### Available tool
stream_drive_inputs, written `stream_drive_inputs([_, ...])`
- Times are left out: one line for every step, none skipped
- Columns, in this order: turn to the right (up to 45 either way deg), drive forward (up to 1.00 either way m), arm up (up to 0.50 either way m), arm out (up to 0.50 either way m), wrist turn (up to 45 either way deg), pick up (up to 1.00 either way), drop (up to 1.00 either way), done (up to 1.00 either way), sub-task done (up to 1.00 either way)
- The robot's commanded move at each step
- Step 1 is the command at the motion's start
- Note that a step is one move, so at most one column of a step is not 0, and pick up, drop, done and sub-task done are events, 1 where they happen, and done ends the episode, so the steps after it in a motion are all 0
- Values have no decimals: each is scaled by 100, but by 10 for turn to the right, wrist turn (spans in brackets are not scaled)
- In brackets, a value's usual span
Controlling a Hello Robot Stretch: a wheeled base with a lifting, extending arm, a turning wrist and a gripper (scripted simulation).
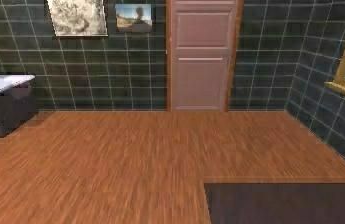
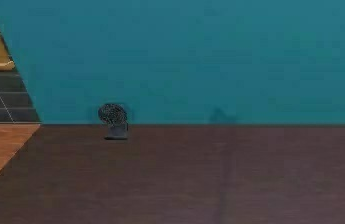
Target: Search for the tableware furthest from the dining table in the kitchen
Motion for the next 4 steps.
stream_drive_inputs([-450,0,0,0,0,0,0,0,0])
stream_drive_inputs([-210,0,0,0,0,0,0,0,0])
stream_drive_inputs([0,90,0,0,0,0,0,0,0])
stream_drive_inputs([180,0,0,0,0,0,0,0,0])
